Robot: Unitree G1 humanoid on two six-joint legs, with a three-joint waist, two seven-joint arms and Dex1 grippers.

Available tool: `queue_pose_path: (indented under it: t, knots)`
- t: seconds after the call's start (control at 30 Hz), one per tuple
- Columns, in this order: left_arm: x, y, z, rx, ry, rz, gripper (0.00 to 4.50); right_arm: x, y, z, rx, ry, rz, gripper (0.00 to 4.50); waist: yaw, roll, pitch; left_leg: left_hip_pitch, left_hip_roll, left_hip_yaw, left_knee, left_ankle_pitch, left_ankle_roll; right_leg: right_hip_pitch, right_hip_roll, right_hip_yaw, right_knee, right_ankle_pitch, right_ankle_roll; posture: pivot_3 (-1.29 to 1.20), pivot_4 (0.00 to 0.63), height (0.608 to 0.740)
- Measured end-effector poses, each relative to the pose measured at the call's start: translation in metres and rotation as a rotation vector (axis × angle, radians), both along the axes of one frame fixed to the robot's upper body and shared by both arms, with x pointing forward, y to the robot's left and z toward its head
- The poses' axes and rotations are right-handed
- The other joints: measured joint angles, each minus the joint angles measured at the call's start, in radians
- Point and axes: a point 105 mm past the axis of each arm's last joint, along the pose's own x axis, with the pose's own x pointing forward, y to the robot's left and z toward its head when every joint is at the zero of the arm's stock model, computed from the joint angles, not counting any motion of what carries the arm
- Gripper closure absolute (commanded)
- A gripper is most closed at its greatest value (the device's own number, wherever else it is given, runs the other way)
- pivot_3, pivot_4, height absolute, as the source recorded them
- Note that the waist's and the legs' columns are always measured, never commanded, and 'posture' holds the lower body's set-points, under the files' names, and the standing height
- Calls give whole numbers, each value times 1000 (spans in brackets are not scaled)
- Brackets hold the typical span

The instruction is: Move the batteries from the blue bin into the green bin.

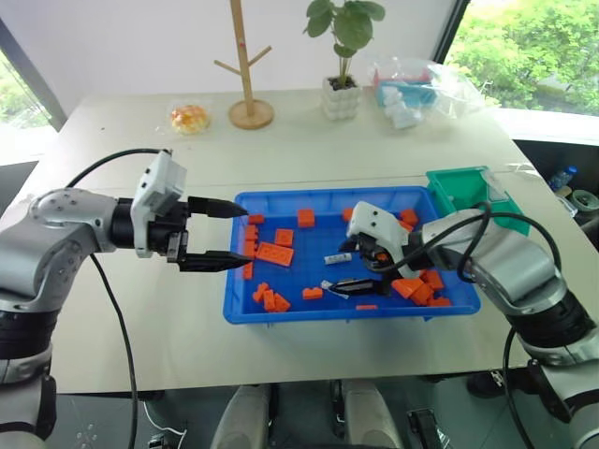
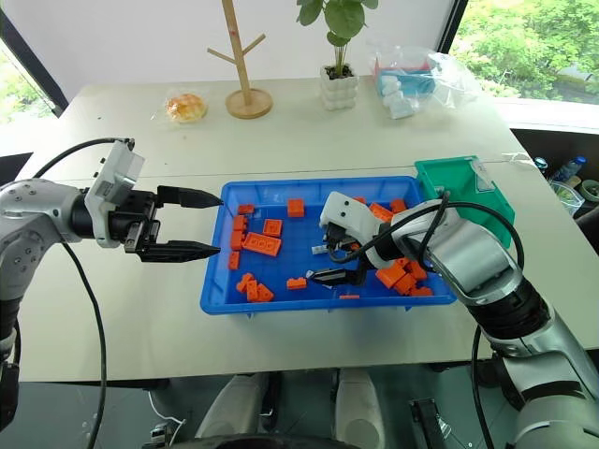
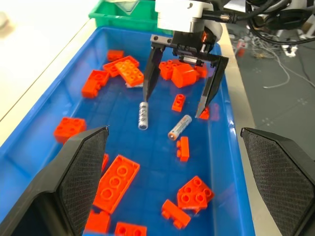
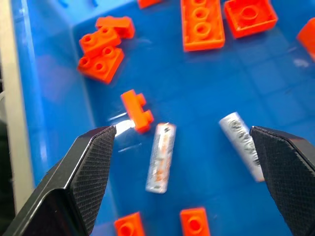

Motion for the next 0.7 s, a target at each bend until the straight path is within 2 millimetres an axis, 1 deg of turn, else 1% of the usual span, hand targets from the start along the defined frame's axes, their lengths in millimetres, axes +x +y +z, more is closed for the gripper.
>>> queue_pose_path:
  t: [0.17,0.43,0.53,0.7]
  knots:
    - [0,2,3,-6,-13,11,0,-1,-1,-4,-7,25,-9,40,-4,0,0,0,0,0,0,0,0,0,0,0,0,0,0,0,150,693]
    - [0,2,3,-6,-15,8,0,-11,-2,-4,-12,54,-7,40,-4,0,0,0,0,0,0,0,0,0,0,0,0,0,0,0,150,693]
    - [0,2,3,-6,-17,6,0,-16,-3,-10,-18,75,-17,40,-4,0,0,0,0,0,0,0,0,0,0,0,0,0,0,0,150,693]
    - [0,2,3,-1,-18,-2,0,-14,1,-18,-21,71,-37,40,-4,0,0,0,0,0,0,0,0,0,0,0,0,0,0,0,150,693]
